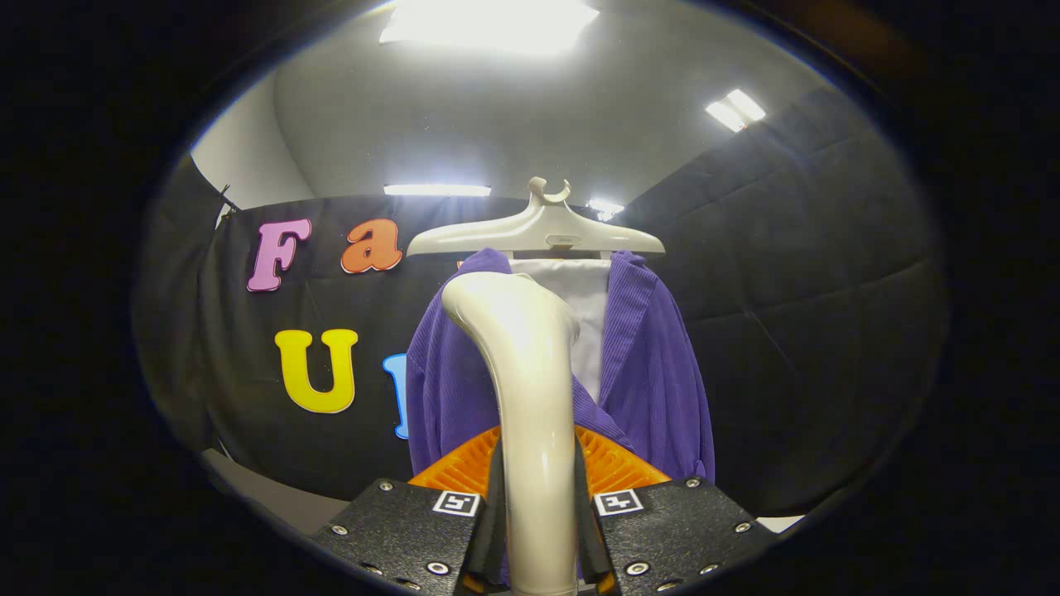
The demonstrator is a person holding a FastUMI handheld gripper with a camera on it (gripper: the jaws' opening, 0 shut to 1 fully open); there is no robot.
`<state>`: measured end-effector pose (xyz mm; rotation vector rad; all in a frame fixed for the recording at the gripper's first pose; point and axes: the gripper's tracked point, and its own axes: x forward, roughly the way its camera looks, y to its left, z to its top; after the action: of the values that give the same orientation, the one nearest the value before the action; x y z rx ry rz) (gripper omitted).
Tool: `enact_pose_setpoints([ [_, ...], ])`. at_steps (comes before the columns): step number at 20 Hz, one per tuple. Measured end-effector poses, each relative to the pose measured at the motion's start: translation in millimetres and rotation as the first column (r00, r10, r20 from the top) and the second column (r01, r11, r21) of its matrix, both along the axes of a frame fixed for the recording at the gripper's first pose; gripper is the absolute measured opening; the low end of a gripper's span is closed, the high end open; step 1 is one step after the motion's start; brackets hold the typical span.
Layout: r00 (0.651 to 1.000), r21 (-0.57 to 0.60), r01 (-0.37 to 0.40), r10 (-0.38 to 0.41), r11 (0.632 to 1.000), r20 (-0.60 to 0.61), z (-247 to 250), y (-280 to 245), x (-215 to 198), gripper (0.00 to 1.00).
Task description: Iron the clothes twice with a garment steamer, once on the left side and once on the right side.
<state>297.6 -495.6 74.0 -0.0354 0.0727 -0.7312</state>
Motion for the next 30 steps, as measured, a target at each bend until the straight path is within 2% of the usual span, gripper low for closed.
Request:
enact_pose_setpoints([
  [6,0.997,0.041,0.005,-0.001,0.999,-0.080,-58,-7,7,0.36],
  [14,0.981,0.110,-0.007,0.028,0.994,-0.194,-138,9,-21,0.36],
  [20,0.967,0.170,0.027,0.018,0.985,-0.254,-202,18,-61,0.36],
  [30,0.914,0.301,0.045,0.082,0.953,-0.397,-317,58,-135,0.36],
])
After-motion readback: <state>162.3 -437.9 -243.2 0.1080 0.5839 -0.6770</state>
